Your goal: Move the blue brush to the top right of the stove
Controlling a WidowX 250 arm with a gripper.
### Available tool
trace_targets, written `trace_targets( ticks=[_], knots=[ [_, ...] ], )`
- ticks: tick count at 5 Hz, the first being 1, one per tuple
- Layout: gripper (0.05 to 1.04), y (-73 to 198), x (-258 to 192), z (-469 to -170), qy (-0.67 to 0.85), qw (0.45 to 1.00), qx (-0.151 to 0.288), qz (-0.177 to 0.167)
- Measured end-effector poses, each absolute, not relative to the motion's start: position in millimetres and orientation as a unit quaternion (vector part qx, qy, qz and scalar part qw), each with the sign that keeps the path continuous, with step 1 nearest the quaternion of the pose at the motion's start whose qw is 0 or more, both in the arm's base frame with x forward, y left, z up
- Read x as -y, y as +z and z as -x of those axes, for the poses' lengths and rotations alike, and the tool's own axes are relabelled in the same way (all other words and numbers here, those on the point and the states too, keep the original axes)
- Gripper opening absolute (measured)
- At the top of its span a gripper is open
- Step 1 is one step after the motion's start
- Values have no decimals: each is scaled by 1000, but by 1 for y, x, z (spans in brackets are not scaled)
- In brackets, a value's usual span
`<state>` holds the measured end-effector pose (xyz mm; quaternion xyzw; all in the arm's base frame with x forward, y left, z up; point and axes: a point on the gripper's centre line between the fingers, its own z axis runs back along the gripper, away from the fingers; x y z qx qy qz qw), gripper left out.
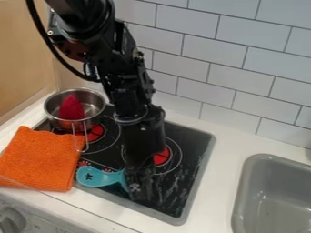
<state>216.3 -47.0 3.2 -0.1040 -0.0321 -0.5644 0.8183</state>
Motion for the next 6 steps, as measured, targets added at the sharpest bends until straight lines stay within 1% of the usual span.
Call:
trace_targets(
  ticks=[1,2,3,4,5,6],
  knots=[
    [722,17,57,-222,-531,839,54,106],
    [722,30,69,-241,-509,852,77,101],
    [722,36,82,-248,-459,880,79,94],
    [722,48,100,-262,-414,904,89,60],
    [722,63,106,-282,-355,927,116,36],
    [722,62,107,-299,-282,951,120,33]
  ],
)
